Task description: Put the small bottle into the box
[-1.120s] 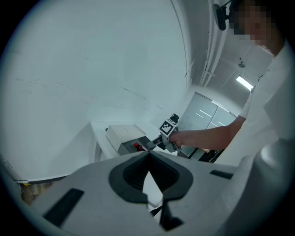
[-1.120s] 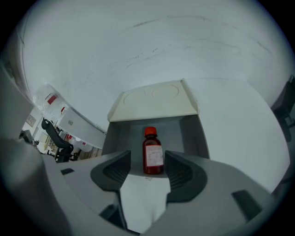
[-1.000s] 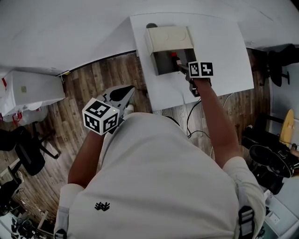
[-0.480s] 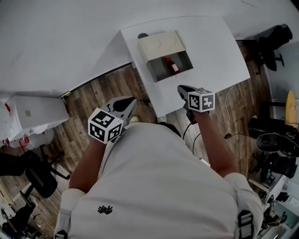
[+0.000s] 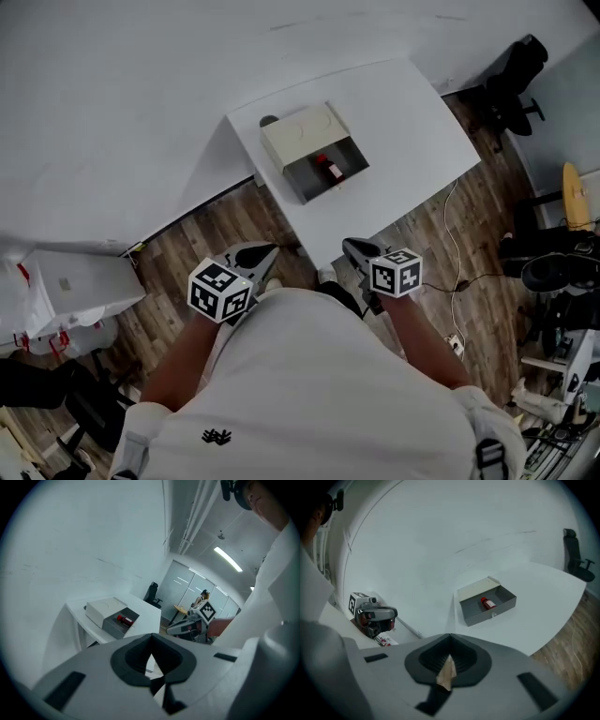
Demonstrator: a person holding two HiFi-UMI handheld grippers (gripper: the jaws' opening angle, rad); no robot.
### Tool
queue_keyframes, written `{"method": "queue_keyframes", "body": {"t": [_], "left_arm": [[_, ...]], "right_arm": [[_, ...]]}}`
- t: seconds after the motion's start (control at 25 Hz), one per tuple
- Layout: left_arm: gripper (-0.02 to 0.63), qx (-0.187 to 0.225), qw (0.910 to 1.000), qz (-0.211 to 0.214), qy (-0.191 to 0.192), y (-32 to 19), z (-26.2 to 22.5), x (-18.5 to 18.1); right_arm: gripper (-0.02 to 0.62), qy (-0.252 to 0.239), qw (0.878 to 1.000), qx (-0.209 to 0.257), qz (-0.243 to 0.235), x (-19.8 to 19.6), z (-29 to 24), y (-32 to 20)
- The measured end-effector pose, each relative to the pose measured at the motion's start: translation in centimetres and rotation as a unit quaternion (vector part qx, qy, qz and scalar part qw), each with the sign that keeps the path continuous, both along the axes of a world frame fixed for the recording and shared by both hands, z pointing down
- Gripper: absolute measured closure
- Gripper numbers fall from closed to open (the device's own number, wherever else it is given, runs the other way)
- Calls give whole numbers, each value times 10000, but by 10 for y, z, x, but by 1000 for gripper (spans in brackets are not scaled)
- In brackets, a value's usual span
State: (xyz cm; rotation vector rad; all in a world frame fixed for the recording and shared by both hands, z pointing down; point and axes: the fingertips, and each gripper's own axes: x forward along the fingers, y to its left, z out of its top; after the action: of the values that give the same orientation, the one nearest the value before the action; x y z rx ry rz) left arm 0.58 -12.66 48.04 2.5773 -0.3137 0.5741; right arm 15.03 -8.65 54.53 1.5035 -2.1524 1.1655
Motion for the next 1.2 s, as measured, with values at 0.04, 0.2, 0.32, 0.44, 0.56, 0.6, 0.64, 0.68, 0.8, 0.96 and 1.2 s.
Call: {"method": "queue_keyframes", "body": {"t": [0.04, 0.2, 0.32, 0.44, 0.56, 0.6, 0.64, 0.68, 0.8, 0.96, 1.2], "left_arm": [[601, 6, 10000, 56, 22, 1, -2, 3], [601, 59, 9996, 269, 42, 10, -6, 10], [601, 67, 9994, 341, 37, 16, -6, 9], [601, 60, 9993, 360, 3, 21, -3, 2], [601, 27, 9993, 365, -51, 26, 1, -5], [601, 15, 9993, 363, -66, 27, 3, -7], [601, 3, 9993, 360, -78, 27, 4, -9], [601, -6, 9993, 358, -87, 28, 6, -10], [601, -4, 9992, 384, -96, 29, 7, -10], [601, 6, 9989, 465, -75, 31, 7, -6], [601, -65, 9983, 577, -70, 37, 12, -1]], "right_arm": [[589, -35, 10000, 62, 23, -1, -4, 3], [589, -32, 9996, 263, 2, -6, -15, 15], [589, 21, 9994, 344, -13, -10, -20, 22], [589, 22, 9991, 413, -59, -18, -24, 26], [591, 74, 9988, 464, -152, -25, -26, 29], [591, 93, 9986, 482, -181, -27, -27, 29], [591, 107, 9985, 504, -208, -29, -28, 29], [591, 120, 9983, 528, -233, -30, -29, 29], [591, 165, 9977, 597, -279, -32, -34, 30], [591, 199, 9973, 646, -271, -32, -39, 33], [591, 162, 9973, 685, -204, -34, -44, 40]]}}
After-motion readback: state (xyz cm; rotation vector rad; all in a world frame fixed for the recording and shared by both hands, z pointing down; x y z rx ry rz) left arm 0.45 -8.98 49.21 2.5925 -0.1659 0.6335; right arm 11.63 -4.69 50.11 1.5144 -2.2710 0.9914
